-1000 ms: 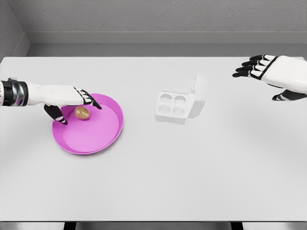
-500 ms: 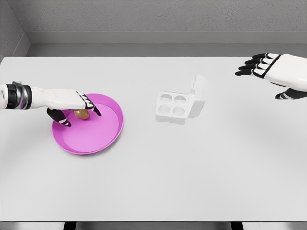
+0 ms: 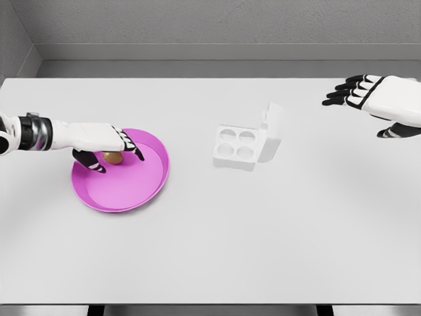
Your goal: Pack egg into the box and close the box lid
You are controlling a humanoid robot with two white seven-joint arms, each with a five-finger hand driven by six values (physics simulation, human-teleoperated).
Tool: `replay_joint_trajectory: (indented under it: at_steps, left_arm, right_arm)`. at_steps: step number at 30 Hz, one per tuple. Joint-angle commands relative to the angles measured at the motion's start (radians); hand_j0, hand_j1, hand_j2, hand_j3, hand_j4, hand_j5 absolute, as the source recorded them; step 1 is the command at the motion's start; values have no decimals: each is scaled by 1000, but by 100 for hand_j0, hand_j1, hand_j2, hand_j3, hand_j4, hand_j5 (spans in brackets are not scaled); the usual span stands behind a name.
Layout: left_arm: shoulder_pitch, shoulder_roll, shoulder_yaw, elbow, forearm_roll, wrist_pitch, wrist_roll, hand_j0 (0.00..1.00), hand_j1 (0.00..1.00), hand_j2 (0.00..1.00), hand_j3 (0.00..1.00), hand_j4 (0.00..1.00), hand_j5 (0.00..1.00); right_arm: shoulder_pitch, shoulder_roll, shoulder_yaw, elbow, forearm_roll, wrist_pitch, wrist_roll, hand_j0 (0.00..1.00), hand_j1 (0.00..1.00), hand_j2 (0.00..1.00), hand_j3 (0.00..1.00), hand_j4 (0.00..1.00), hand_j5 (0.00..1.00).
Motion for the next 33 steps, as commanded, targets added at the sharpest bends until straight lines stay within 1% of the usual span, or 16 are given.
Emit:
replay_joint_trajectory:
  at_steps: [1, 7, 11, 13, 21, 22, 31, 33]
  left_arm:
    - [0, -1, 1, 0, 4, 2, 1, 76, 76, 76, 76, 76, 76]
    - [0, -3, 1, 7, 4, 2, 1, 76, 76, 76, 76, 76, 76]
    - [0, 0, 1, 8, -5, 2, 1, 76, 76, 76, 76, 76, 76]
    - [0, 0, 1, 8, -30, 2, 1, 76, 76, 76, 76, 76, 76]
    - [2, -1, 1, 10, -33, 2, -1, 76, 76, 76, 76, 76, 76]
    - [2, -1, 1, 14, -47, 2, 1, 76, 76, 76, 76, 76, 76]
    - [6, -7, 1, 16, -58, 2, 1, 76, 76, 76, 76, 76, 76]
    - [6, -7, 1, 16, -58, 2, 1, 74, 74, 74, 74, 74, 74]
  right_arm:
    - [0, -1, -1, -1, -5, 3, -1, 100, 100, 100, 100, 100, 100]
    - [0, -1, 1, -1, -5, 3, -1, 100, 100, 100, 100, 100, 100]
    - [2, -1, 2, -1, -5, 3, -1, 100, 100, 100, 100, 100, 100]
    - [2, 0, 2, -1, -5, 3, -1, 100, 100, 100, 100, 100, 100]
    - [2, 0, 4, -1, -5, 3, -1, 100, 100, 100, 100, 100, 100]
    - [2, 0, 2, -1, -5, 3, -1, 100, 100, 100, 100, 100, 100]
    - [0, 0, 4, -2, -5, 3, -1, 100, 100, 100, 100, 100, 100]
    - [2, 0, 4, -2, -5, 3, -1, 100, 100, 100, 100, 100, 100]
